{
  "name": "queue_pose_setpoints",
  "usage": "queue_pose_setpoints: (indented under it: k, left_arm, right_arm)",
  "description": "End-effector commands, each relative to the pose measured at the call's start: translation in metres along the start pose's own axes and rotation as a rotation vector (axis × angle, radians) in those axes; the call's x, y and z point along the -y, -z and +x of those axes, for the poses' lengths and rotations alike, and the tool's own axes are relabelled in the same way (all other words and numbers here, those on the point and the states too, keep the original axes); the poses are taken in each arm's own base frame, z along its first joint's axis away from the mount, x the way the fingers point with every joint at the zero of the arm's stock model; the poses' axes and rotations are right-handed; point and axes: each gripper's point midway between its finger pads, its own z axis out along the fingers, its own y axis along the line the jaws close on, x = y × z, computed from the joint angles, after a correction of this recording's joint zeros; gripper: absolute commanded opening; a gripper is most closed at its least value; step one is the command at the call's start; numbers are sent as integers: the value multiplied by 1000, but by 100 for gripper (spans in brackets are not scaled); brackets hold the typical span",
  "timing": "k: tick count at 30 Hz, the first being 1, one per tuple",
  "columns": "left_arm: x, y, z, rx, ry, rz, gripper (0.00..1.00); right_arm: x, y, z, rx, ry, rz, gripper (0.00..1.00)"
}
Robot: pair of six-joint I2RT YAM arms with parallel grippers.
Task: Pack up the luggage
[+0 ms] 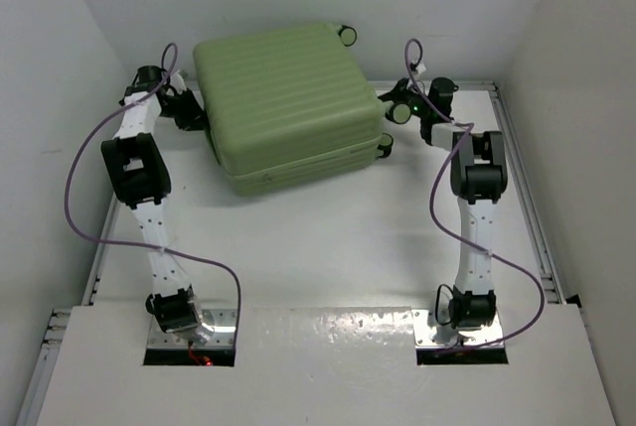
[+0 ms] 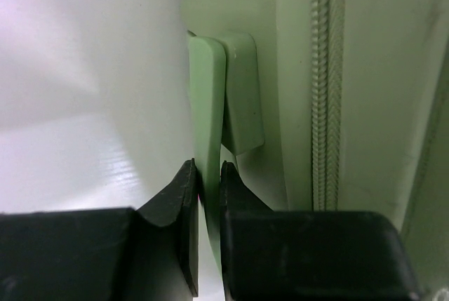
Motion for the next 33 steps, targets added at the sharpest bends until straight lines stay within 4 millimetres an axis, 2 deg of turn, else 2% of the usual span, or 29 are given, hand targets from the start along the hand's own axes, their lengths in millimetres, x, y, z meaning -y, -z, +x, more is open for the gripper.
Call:
queue_pose_setpoints:
  k: [1, 3, 4, 5, 6, 7, 9, 10, 11, 12, 13, 14, 15, 16, 18, 19, 20, 21, 22, 23, 24, 25, 27, 28, 29, 30, 31, 32, 33]
  left_arm:
    - [-138, -21, -30, 147, -138, -300, 0]
    - [-121, -28, -29, 141, -186, -268, 0]
    - [-115, -25, -32, 149, -192, -254, 0]
    - [-108, -29, -33, 153, -206, -234, 0]
    - [-97, -29, -35, 156, -220, -216, 0]
    - [-90, -26, -40, 173, -221, -197, 0]
    - [-67, -28, -40, 172, -227, -138, 0]
    - [-55, -22, -41, 177, -236, -98, 4]
    - [-38, -21, -45, 191, -253, -60, 19]
    - [-25, -20, -46, 201, -255, -29, 44]
    - [-12, -22, -41, 193, -247, 11, 65]
    - [2, -7, -48, 225, -249, 27, 79]
    - [11, 0, -57, 272, -224, 42, 83]
    - [13, -3, -41, 246, -193, 73, 87]
    - [28, 13, -44, 282, -181, 100, 89]
    - [33, 9, -33, 266, -162, 125, 89]
    - [40, 11, -28, 263, -155, 161, 89]
    - [48, 17, -28, 276, -151, 186, 89]
    - [53, 19, -26, 281, -132, 213, 89]
    - [56, 11, -11, 243, -117, 246, 89]
    - [66, 12, -7, 233, -128, 264, 89]
    - [74, 10, 3, 209, -122, 279, 89]
    - [83, 9, 13, 197, -126, 298, 89]
    - [91, 9, 15, 203, -137, 320, 89]
    - [103, 8, 27, 183, -136, 342, 89]
    - [108, 5, 32, 174, -145, 356, 89]
    - [118, 7, 33, 173, -149, 377, 89]
    - [133, 4, 43, 143, -169, 413, 89]
    - [141, 1, 45, 133, -182, 432, 89]
  right_arm:
    - [102, 10, -76, 271, 57, 342, 0]
    - [101, -25, -75, 286, 43, 287, 0]
    - [102, -34, -73, 296, 39, 293, 0]
    - [115, -48, -55, 292, 25, 294, 0]
    - [91, -76, -66, 308, 51, 245, 0]
    - [88, -85, -83, 352, 77, 259, 0]
    - [82, -105, -60, 337, 72, 273, 0]
    - [82, -106, -44, 315, 61, 276, 2]
    - [73, -107, -48, 317, 52, 264, 14]
    - [63, -106, -62, 331, 45, 251, 42]
    - [69, -100, -20, 261, -56, 269, 52]
    - [58, -94, -29, 245, -68, 224, 61]
    - [52, -86, -22, 213, -135, 213, 67]
    - [51, -76, -19, 187, -174, 210, 67]
    - [35, -68, 6, 88, -299, 145, 63]
    - [26, -62, -4, 76, -320, 130, 58]
    - [17, -53, 25, 1, -397, 106, 56]
    - [4, -48, 32, -37, -481, 61, 56]
    - [-15, -42, 22, -58, -493, 7, 55]
    - [-25, -29, 54, -108, -584, 5, 55]
    - [-50, -23, 48, -135, -600, -68, 55]
    - [-67, -16, 54, -153, -619, -89, 55]
    - [-90, -6, 64, -200, -662, -115, 53]
    - [-109, 5, 71, -237, -723, -150, 52]
    - [-123, 8, 61, -223, -695, -189, 51]
    - [-138, 25, 91, -279, -778, -191, 51]
    - [-153, 30, 85, -280, -792, -235, 51]
    - [-174, 45, 91, -298, -800, -262, 51]
    - [-184, 50, 89, -298, -797, -283, 49]
